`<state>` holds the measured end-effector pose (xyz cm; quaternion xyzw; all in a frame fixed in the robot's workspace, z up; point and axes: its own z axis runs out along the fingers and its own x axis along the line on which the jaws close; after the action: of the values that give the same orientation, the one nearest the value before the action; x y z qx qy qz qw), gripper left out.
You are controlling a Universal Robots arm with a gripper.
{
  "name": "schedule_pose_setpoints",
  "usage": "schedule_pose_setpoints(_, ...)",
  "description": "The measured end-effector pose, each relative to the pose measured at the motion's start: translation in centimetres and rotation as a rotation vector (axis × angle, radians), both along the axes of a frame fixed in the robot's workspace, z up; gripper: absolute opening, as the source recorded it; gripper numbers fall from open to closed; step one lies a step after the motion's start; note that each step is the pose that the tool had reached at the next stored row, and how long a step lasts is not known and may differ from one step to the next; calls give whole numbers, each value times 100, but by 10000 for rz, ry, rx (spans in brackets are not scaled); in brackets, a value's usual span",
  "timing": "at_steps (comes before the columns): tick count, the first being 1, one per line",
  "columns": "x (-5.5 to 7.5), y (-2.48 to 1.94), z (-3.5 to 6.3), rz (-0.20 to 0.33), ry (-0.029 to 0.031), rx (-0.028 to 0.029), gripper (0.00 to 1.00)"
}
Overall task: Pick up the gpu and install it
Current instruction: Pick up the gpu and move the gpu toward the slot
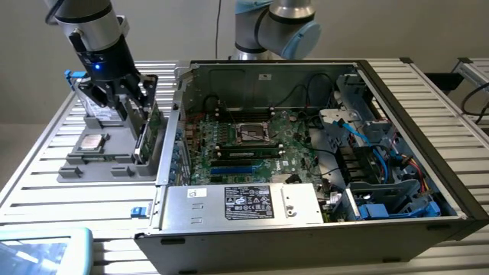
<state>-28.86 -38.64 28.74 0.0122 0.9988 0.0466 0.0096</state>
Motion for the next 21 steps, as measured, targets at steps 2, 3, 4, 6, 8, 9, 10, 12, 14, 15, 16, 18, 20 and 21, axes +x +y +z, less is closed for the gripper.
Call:
schedule_pose_setpoints(2, 0, -7, -31, -1, -2, 64, 50)
schedule_pose_setpoints(3, 0, -13, -48, 0, -3, 87, 50)
schedule_pose_setpoints(4, 0, -22, -65, -1, -5, 106, 50)
schedule_pose_setpoints(6, 0, -44, -99, -1, -13, 141, 50)
schedule_pose_setpoints(8, 1, -61, -130, -1, -17, 180, 50)
schedule_pose_setpoints(9, 3, -68, -139, -1, -16, 221, 50)
schedule_pose_setpoints(10, 6, -76, -150, -1, -16, 268, 50)
schedule_pose_setpoints(12, 13, -94, -177, -1, -19, 320, 50)
schedule_pose_setpoints(14, 27, -98, -212, -1, -16, 323, 50)
schedule_pose_setpoints(15, 36, -98, -230, -1, -16, 324, 50)
schedule_pose_setpoints(16, 44, -98, -248, -1, -16, 324, 50)
schedule_pose_setpoints(18, 52, -97, -286, -2, -17, 325, 50)
schedule_pose_setpoints(20, 56, -98, -323, -1, -17, 324, 50)
schedule_pose_setpoints(21, 57, -98, -340, -1, -16, 324, 50)
